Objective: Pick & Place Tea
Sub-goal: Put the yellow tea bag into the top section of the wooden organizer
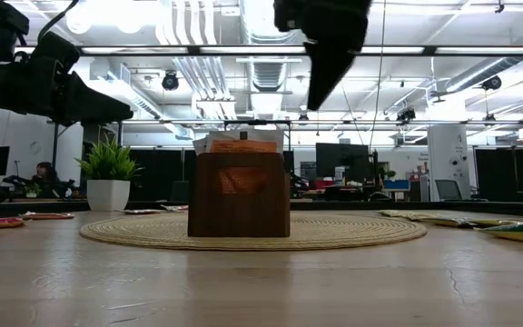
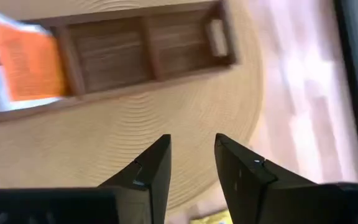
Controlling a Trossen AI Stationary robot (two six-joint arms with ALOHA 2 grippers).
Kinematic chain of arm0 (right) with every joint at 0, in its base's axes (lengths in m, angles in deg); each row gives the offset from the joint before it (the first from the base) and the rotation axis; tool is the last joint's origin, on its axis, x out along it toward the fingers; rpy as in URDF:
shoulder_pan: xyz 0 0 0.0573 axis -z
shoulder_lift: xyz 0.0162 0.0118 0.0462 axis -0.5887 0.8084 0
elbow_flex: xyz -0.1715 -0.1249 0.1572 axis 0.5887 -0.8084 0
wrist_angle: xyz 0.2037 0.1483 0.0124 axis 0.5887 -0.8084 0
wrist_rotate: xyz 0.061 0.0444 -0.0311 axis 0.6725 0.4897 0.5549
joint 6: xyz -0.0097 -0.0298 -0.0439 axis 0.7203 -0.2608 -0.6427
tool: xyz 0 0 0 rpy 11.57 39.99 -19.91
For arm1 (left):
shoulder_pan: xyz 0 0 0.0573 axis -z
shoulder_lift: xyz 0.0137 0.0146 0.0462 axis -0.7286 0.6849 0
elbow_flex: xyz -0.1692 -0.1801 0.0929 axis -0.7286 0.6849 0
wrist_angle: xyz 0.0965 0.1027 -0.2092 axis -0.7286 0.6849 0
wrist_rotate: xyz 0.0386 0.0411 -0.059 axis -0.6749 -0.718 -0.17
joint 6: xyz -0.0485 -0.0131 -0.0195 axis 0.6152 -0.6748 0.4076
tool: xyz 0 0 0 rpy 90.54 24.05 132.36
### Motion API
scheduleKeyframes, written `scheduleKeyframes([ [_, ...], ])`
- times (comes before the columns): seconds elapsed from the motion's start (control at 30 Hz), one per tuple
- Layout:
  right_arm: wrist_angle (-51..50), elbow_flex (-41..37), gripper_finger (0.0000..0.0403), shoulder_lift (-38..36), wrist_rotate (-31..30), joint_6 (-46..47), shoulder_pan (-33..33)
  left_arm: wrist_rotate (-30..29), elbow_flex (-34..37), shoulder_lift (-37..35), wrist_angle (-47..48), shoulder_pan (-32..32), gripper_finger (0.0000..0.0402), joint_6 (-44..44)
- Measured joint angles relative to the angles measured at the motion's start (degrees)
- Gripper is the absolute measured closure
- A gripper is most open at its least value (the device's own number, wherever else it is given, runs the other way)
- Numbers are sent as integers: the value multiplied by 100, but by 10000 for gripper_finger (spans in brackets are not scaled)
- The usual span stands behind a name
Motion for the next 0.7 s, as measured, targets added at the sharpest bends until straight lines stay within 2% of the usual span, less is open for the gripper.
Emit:
scheduleKeyframes([
  [0.13,549,-666,279,-543,-365,171,149,0,0,0,0,0,199,0],
  [0.3,1677,-1580,275,-1215,-1130,302,335,0,0,2,0,-4,199,0],
  [0.43,2375,-2286,277,-1754,-1606,875,511,0,0,2,0,-4,199,0],
  [0.6,2488,-3184,281,-2392,-2274,1898,687,0,2,2,0,-4,199,0],
  [0.7,2484,-3667,276,-2801,-2333,2050,902,0,0,2,0,-4,199,0],
])
